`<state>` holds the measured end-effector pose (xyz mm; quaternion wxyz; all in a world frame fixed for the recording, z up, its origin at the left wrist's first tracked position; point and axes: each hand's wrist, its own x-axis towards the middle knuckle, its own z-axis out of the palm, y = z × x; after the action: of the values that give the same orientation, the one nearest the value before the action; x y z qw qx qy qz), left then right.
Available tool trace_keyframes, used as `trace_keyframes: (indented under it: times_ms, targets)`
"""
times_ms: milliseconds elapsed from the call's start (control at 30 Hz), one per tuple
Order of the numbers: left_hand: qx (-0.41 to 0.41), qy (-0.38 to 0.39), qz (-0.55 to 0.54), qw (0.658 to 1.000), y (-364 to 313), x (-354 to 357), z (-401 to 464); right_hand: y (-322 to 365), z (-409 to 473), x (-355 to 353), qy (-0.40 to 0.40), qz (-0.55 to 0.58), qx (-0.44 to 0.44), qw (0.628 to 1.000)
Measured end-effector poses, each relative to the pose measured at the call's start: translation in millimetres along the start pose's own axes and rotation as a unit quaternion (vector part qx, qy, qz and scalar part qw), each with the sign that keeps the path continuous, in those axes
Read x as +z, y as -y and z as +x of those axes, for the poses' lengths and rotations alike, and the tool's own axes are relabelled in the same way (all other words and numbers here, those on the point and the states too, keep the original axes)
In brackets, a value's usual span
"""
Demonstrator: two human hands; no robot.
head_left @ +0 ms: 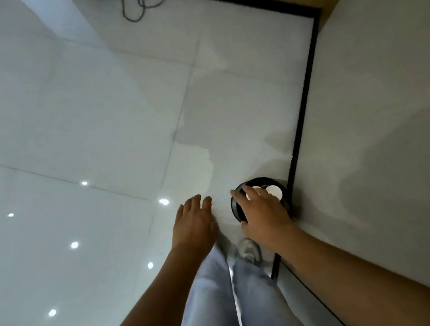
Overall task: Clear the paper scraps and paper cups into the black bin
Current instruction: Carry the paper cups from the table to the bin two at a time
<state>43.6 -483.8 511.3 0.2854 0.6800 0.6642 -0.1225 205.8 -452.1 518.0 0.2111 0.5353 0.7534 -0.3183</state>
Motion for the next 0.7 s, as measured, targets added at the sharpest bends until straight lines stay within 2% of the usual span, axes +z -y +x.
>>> trace_keyframes:
  times_ms: [300,700]
  targets:
    - [-0.152,-0.073,-0.062,0.984,107,-41,-166,195,-60,-21,-0.013,-0.106,-0.139,0.985]
    - [-0.367,-0.140,-0.150,0.907,347,-25,-383,517,-83,50,0.007,-0.210,-0.316,0.925]
